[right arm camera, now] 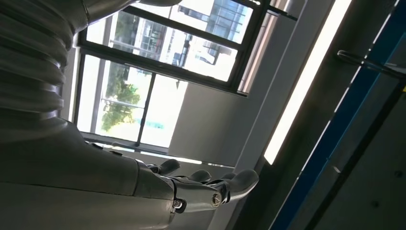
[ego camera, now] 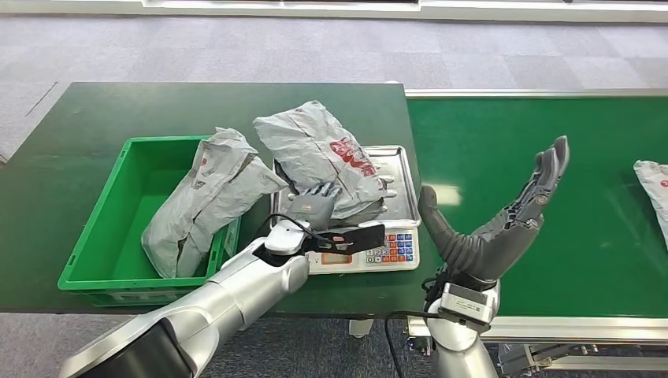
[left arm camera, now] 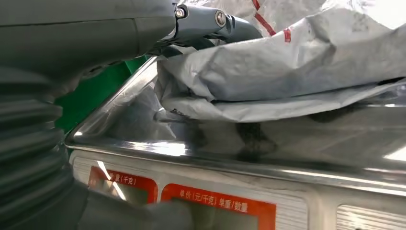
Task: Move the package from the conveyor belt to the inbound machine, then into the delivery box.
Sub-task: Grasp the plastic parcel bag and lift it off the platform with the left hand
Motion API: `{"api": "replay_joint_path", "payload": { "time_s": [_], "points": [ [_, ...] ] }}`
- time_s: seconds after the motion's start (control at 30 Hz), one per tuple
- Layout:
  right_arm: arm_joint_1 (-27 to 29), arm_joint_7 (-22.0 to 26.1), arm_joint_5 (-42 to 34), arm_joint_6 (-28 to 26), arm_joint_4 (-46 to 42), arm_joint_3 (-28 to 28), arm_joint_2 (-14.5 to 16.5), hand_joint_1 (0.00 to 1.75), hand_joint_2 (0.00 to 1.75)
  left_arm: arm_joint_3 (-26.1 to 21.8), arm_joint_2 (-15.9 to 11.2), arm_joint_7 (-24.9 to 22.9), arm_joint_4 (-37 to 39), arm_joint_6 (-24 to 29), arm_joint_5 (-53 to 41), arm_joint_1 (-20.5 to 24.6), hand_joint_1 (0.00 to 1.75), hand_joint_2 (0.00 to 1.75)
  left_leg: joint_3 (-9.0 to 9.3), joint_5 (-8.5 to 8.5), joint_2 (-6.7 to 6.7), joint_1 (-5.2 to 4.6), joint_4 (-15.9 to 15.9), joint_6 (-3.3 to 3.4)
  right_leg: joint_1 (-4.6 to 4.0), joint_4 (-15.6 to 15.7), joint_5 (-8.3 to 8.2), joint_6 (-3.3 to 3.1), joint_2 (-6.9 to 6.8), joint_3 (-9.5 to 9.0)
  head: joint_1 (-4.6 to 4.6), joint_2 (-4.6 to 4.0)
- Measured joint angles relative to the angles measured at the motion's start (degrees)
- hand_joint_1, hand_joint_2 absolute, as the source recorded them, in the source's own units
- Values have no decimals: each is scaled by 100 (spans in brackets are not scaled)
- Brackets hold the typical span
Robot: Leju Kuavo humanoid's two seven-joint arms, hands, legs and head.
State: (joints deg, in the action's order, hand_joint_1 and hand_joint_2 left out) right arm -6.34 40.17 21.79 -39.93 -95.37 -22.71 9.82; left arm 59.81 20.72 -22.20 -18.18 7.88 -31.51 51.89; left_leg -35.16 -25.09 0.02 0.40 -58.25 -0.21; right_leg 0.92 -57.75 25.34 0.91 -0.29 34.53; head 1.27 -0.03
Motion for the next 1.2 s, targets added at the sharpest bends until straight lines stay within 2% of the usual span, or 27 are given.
{"api": "replay_joint_path", "payload": {
  "time_s": [0.07, 0.1, 0.23, 0.47, 0.73, 1.0, 1.13, 1.2],
  "points": [
    [-16, -1, -56, 0, -14, -67, 8, 0, 175, 110, 0, -58, 104, -122, 1, 25, 162, 175, 0, 0, 0, 0, 0, 0, 1, 0, 0, 0, -1, -1, 0, 0],
    [-31, -2, -83, 0, -21, -93, 8, 0, 175, 148, 1, -90, 142, -199, 2, 34, 175, 175, 1, 0, 0, 0, 0, 0, 1, 0, 0, 0, -1, -3, 0, 1],
    [-99, -2, -75, 0, -21, -185, 13, 0, 175, 227, 8, -114, 284, -267, -8, 53, 175, 175, 9, -1, -1, 0, 2, 2, 0, 0, 5, 4, -3, -15, 2, 1],
    [-256, -3, -75, 0, 24, -298, 65, 0, 175, 290, 3, -1, 420, -87, 5, 76, 175, 175, 15, 12, 0, 0, 5, 3, -1, 0, -10, 4, -4, -18, 1, 1],
    [-369, -4, -95, 1, 137, -304, 102, 0, 175, 85, -68, 599, 455, -506, 645, 265, 175, 175, 14, 33, -2, 0, 6, 3, -5, 0, -21, 2, -10, -22, 2, 0],
    [-574, -6, -211, 15, 358, -284, 101, 0, 175, -265, -273, 1067, 455, -868, 957, 463, 175, 175, 12, 41, -1, 0, 5, 2, -3, 0, -35, -1, -8, -13, 2, 1],
    [-641, -6, -185, 16, 446, -219, 99, 0, 175, -509, -354, 1394, 443, -1013, 1151, 591, 2, 175, 6, 45, -3, 0, 5, 1, -3, 0, -36, 0, -9, -8, 1, 1],
    [-649, -6, -167, 19, 475, -176, 99, 0, 175, -626, -381, 1510, 425, -1083, 1211, 659, 0, 175, 2, 46, -4, 0, 5, -1, -3, -1, -36, 0, -9, -4, 1, 1]
  ]
}}
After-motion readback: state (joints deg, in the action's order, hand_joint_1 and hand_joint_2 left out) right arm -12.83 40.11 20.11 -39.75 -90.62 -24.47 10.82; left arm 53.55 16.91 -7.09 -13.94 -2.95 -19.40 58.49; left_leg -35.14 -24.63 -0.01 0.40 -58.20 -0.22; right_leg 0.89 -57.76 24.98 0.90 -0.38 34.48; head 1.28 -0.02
